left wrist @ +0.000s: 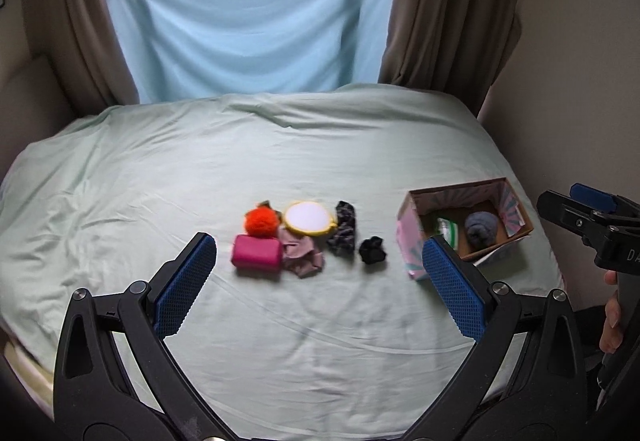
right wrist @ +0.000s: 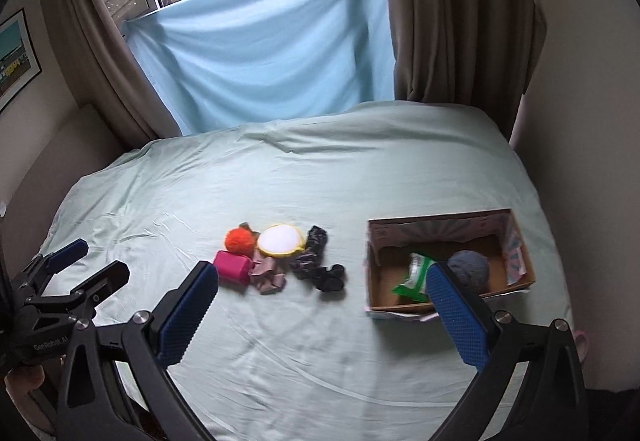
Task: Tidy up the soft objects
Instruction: 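Move both tools back toward the remaining items on the bed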
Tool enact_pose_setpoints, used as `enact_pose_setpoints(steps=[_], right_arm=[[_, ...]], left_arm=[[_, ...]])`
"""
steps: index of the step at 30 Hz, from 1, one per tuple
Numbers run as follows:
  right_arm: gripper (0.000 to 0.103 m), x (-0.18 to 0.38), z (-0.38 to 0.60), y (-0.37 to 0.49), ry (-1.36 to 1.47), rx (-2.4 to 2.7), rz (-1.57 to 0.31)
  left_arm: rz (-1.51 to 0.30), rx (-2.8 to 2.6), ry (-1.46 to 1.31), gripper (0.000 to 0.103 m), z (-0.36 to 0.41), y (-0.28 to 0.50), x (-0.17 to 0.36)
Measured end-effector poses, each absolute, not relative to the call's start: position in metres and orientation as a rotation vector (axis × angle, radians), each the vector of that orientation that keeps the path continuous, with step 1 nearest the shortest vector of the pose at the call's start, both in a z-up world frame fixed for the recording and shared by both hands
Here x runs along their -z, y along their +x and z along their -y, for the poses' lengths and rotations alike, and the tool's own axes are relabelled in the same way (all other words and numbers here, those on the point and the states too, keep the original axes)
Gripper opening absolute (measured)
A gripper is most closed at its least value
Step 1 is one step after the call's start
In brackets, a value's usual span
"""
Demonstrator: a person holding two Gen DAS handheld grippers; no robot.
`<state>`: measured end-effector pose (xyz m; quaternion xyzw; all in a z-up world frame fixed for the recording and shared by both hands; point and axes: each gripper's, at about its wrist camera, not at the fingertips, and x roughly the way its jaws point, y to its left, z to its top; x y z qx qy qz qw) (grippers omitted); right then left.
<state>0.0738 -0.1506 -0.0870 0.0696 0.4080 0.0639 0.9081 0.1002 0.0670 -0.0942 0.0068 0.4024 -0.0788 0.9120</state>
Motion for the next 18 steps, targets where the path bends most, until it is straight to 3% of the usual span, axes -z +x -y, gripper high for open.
enact_pose_setpoints(steps=[6,18], right_arm=[[0.103,0.107,0.104,0.099,0.152,-0.106,-0.857],[0.103,0.196,0.041,0.182,0.193,-0.022,-0.920]], left_arm=[[-0.864,0.218,0.029,0.103,-0.112,0.140,0.124],[-0.978,0.325,0.079,0.102,-0.170,0.249,0.237]])
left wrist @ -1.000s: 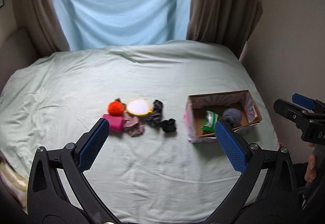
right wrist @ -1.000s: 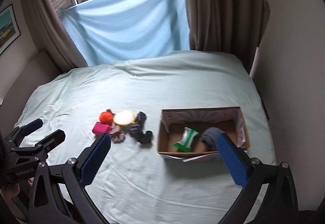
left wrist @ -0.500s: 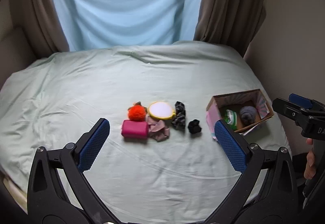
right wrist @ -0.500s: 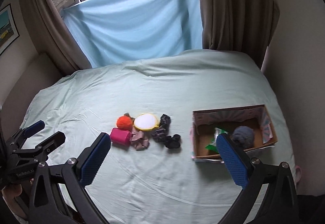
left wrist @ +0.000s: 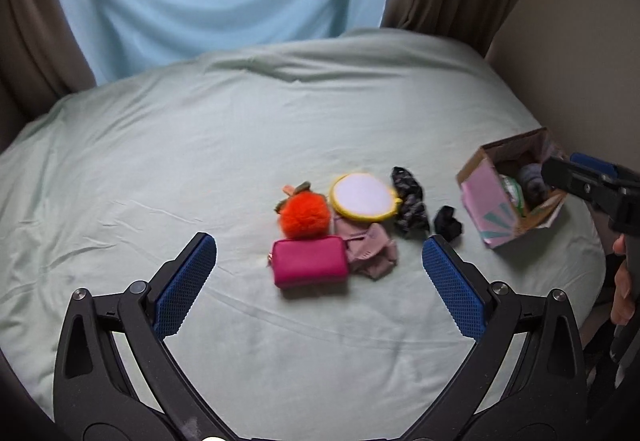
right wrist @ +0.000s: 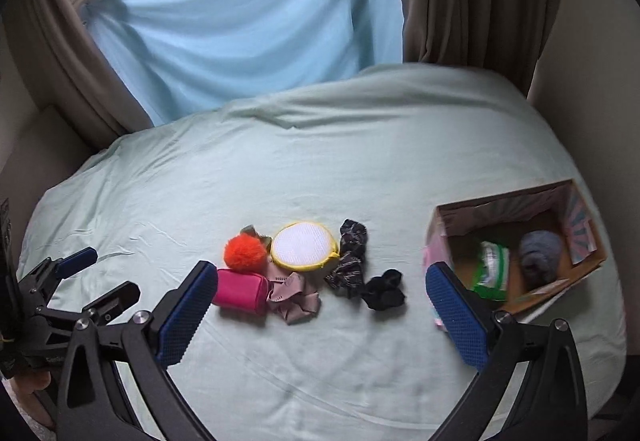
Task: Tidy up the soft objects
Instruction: 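Move both tools back toward the remaining items on the bed, then grasp the orange pompom with the left tool while the right tool grasps the black patterned scrunchie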
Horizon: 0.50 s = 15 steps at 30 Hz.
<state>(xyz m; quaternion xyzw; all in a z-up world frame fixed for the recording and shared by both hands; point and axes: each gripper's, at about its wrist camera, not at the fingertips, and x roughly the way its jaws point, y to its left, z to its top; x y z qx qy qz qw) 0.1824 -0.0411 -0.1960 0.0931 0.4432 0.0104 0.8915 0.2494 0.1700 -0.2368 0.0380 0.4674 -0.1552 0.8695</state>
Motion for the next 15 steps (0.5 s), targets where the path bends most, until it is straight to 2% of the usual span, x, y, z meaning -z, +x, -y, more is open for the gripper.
enact_pose_setpoints(steps=[8,15], right_arm=[[0.102,0.273,0.037,0.244,0.171,0.008,-1.028],[0.089,0.339,0.050,0.291,0.205,0.039,-1.121]], left_arm=[[-1.045,0.319,0.066,0.101,-0.166,0.320,0.307],[-1.125,0.320,0.071,0.097,-0.149,0.363,0.372]])
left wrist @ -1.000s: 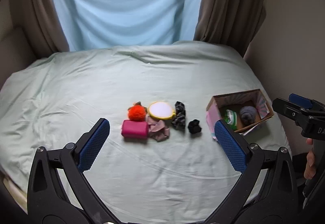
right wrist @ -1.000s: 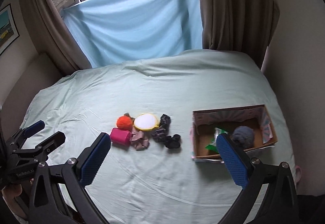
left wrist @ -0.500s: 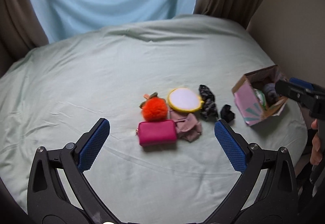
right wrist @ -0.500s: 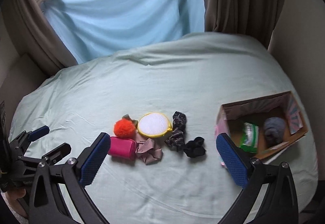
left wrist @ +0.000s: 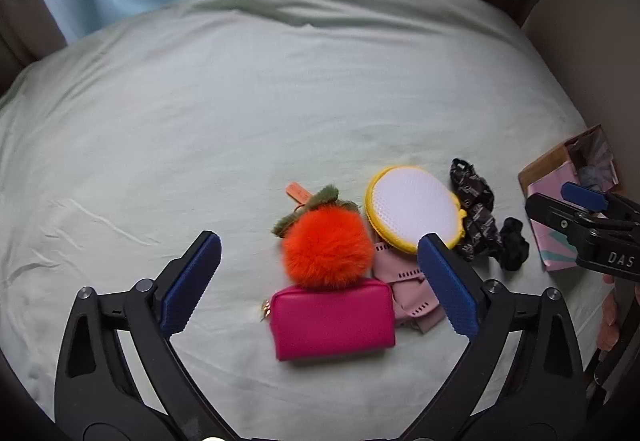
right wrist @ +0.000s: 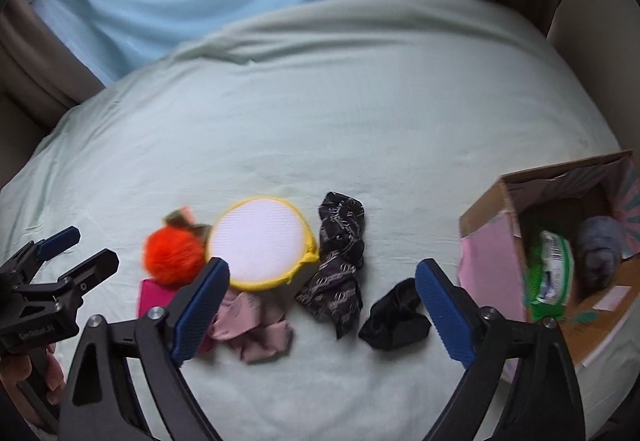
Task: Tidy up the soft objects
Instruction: 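Grasp the orange pompom with the left tool while the right tool grasps the black patterned scrunchie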
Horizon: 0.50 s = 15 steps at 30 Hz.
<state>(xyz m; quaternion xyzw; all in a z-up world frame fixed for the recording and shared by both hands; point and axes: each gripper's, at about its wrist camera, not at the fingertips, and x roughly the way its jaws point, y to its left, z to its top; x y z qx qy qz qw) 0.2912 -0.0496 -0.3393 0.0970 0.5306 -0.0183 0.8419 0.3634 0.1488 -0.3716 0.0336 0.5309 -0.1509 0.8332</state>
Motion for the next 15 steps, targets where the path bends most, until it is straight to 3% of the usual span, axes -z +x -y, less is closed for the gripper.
enact_pose_setpoints(steps=[2,9,15], right_arm=[[0.082,0.356,0.052,0.300,0.205,0.047,-1.145],[0.072,0.401,0.067,0.321,0.255,0.104,-1.211],[0.058,0.427,0.069,0.332,0.272,0.099,-1.261]], left_arm=[[-1.141,0.322,0.078,0.095,-0.144,0.370,0.387],[-1.201,0.333,0.116,0.086,-0.128,0.390,0.436],[-1.253,0.335,0.122,0.069,-0.126,0.403,0.461]])
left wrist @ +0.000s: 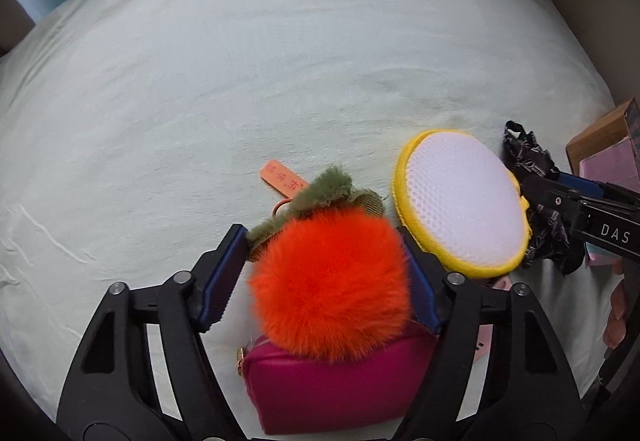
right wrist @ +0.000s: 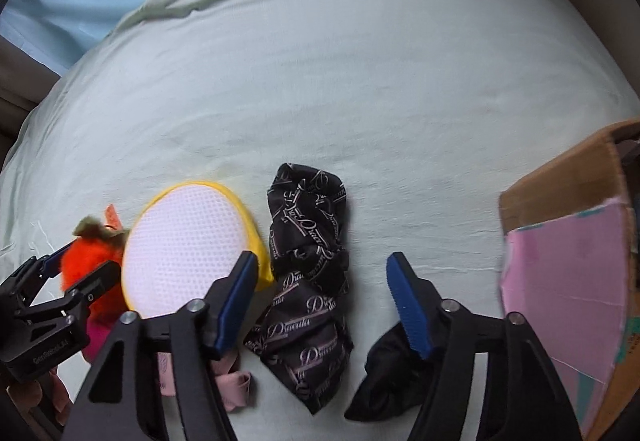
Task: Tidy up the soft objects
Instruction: 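Grasp the orange pompom with the left tool while the right tool grasps the black patterned scrunchie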
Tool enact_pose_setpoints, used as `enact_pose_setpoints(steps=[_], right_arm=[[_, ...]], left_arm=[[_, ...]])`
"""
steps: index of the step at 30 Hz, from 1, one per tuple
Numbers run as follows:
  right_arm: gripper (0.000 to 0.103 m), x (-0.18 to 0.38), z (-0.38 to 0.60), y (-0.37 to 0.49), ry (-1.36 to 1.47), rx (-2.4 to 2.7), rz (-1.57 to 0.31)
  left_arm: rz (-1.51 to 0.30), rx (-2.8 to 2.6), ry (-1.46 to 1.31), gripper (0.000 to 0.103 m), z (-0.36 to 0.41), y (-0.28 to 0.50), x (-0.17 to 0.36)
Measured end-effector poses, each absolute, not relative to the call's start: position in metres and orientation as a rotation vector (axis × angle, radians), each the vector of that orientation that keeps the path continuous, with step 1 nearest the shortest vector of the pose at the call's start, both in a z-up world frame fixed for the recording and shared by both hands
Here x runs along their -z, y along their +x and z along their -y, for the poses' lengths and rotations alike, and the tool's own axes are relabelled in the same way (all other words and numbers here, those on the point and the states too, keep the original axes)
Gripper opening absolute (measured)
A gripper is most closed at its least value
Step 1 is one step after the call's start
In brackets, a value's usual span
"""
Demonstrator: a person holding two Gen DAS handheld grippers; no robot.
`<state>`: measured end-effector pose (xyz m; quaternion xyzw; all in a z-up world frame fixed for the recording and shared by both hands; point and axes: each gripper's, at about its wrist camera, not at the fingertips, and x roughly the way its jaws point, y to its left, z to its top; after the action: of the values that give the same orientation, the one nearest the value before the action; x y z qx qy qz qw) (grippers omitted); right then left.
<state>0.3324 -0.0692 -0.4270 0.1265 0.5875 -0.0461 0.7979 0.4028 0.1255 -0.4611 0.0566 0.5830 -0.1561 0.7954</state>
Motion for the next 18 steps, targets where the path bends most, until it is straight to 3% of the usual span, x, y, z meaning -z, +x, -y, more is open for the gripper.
enact_pose_setpoints(steps=[5,7,11,18], right_arm=[[0.044,0.439,0.068,0.335,0.313,0.103,-1.299],[0.038,0.442,0.067,0.336,0.324,0.095,-1.304],[0.037,0.441,0.064,0.335,0.317,0.098,-1.300],[0.032,0.434,0.064,0.332,0.335,0.101,-1.280]], left_arm=[[-1.270,0.348,0.128,0.050,-0.128,0.410,0.476],[-1.271,0.350,0.137,0.047,-0.128,0.410,0.478],[-1.275,0.360,0.132,0.037,-0.129,0.408,0.478],[-1.268,0.364,0.106,0.033,-0.132,0.404,0.469]])
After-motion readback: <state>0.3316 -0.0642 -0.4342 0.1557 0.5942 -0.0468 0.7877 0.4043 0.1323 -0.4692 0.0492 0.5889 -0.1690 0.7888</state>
